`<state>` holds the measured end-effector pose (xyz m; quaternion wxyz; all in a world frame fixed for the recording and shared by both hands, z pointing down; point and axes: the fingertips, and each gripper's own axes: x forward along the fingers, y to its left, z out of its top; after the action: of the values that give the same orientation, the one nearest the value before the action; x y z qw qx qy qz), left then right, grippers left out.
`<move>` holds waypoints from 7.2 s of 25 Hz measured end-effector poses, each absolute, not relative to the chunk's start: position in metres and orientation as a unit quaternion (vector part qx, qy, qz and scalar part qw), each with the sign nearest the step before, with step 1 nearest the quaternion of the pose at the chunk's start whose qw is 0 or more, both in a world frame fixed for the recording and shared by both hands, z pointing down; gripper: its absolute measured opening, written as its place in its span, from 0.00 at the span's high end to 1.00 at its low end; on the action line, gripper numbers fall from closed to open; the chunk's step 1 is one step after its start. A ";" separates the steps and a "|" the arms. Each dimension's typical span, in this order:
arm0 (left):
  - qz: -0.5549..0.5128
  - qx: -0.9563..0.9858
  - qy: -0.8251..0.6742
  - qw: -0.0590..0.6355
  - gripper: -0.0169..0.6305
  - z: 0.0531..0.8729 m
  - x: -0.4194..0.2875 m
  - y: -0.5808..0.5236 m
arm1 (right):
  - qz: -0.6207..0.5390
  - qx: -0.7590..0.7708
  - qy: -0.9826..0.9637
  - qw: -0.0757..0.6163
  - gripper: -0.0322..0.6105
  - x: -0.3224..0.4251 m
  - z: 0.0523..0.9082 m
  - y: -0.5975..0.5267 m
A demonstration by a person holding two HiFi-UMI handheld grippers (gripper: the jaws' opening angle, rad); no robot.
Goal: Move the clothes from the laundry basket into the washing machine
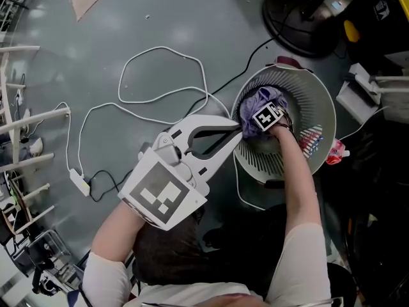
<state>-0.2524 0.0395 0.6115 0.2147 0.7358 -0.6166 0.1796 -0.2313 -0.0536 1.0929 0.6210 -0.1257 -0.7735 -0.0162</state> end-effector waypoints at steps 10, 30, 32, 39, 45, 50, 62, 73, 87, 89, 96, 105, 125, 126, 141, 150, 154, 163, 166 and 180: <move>0.179 0.736 -0.616 0.217 0.96 0.615 -0.252 0.039 | -0.024 -0.147 -0.755 0.638 0.57 -0.217 1.083 -0.048; 0.198 0.744 -0.595 0.231 0.96 0.642 -0.253 0.011 | -0.025 -0.146 -0.787 0.599 0.63 -0.214 1.005 -0.070; 0.200 0.744 -0.594 0.231 0.96 0.644 -0.253 0.008 | -0.029 -0.152 -0.792 0.590 0.63 -0.215 0.991 -0.068; 0.208 0.753 -0.585 0.218 0.96 0.647 -0.248 -0.006 | -0.046 -0.155 -0.813 0.560 0.63 -0.221 0.938 -0.078; 0.219 0.748 -0.587 0.219 0.96 0.655 -0.253 -0.016 | -0.038 -0.141 -0.833 0.533 0.63 -0.216 0.894 -0.085; 0.219 0.750 -0.586 0.214 0.96 0.658 -0.254 -0.027 | -0.043 -0.127 -0.855 0.500 0.63 -0.210 0.852 -0.090; 0.227 0.774 -0.567 0.165 0.96 0.655 -0.226 -0.057 | -0.049 -0.085 -0.885 0.454 0.63 -0.165 0.775 -0.092; 0.210 0.780 -0.568 0.157 0.96 0.649 -0.218 -0.079 | -0.066 -0.024 -0.911 0.406 0.63 -0.123 0.707 -0.102; 0.193 0.832 -0.504 0.129 0.96 0.622 -0.156 -0.116 | -0.020 0.091 -0.929 0.359 0.63 -0.045 0.662 -0.127; 0.184 0.836 -0.499 0.134 0.96 0.618 -0.148 -0.122 | -0.007 0.109 -0.931 0.348 0.63 -0.033 0.656 -0.129; 0.175 0.860 -0.461 0.131 0.96 0.604 -0.110 -0.137 | 0.009 0.157 -0.929 0.334 0.63 0.015 0.645 -0.132; 0.182 0.887 -0.410 0.111 0.96 0.599 -0.065 -0.146 | 0.026 0.220 -0.928 0.299 0.64 0.069 0.620 -0.121; 0.201 0.911 -0.350 0.086 0.96 0.610 -0.012 -0.156 | -0.014 0.454 -0.848 0.274 0.64 0.247 0.569 -0.147; 0.202 0.912 -0.347 0.083 0.96 0.608 -0.010 -0.156 | -0.017 0.463 -0.843 0.274 0.64 0.255 0.569 -0.150; 0.200 0.917 -0.339 0.065 0.96 0.598 0.008 -0.152 | -0.066 0.610 -0.752 0.241 0.64 0.377 0.550 -0.197; 0.132 0.941 -0.303 0.071 0.96 0.552 0.062 -0.143 | -0.118 0.645 -0.713 0.251 0.64 0.407 0.557 -0.221; 0.143 0.944 -0.287 0.072 0.96 0.554 0.087 -0.144 | -0.122 0.657 -0.702 0.247 0.64 0.418 0.568 -0.235; 0.136 0.955 -0.257 0.056 0.96 0.561 0.134 -0.138 | -0.119 0.667 -0.697 0.237 0.64 0.421 0.583 -0.233; 0.137 0.956 -0.253 0.062 0.96 0.569 0.136 -0.134 | -0.117 0.665 -0.694 0.248 0.63 0.420 0.591 -0.234; 0.138 0.952 -0.262 0.079 0.96 0.576 0.125 -0.137 | -0.065 0.636 -0.701 0.315 0.20 0.409 0.636 -0.263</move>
<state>0.1253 -0.1373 0.5760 0.0787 0.9518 -0.2624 0.1376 0.4089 -0.2630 0.6358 0.3147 0.6363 -0.7014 -0.0647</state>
